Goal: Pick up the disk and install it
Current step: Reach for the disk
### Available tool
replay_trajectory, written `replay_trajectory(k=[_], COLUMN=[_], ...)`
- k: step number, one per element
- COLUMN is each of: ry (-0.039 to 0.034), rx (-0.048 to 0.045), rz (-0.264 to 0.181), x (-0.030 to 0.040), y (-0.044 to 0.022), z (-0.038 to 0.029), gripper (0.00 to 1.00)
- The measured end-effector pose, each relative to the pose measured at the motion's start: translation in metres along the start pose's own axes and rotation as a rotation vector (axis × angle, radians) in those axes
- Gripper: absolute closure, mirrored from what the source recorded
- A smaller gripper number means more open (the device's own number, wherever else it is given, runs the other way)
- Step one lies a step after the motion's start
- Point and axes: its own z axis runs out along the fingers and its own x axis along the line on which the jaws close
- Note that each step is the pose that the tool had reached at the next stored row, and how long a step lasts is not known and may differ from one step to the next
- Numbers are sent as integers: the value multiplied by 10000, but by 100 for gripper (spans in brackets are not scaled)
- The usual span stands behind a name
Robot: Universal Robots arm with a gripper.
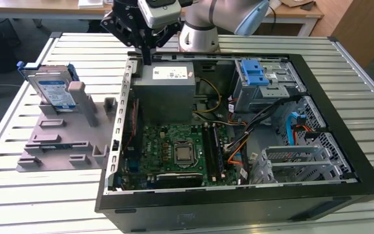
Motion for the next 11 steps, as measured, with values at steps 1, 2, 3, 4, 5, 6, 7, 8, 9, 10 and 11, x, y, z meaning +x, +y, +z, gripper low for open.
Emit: replay_trajectory(k=[1,2,3,4,5,6,7,8,9,10,11], ry=[1,2,3,3,3,3,3,4,4,4,3], rx=[0,1,1,1,1,0,1,2,1,1,1], rz=[0,-1,0,0,0,0,0,0,-1,0,0], x=[3,6,9,13,18,23,28,32,32,34,35], y=[0,0,-1,-1,-2,-2,-2,-2,-3,-3,-3], z=[0,1,1,2,2,3,3,3,3,4,4], gripper=[89,89,89,89,89,89,89,89,89,89,89])
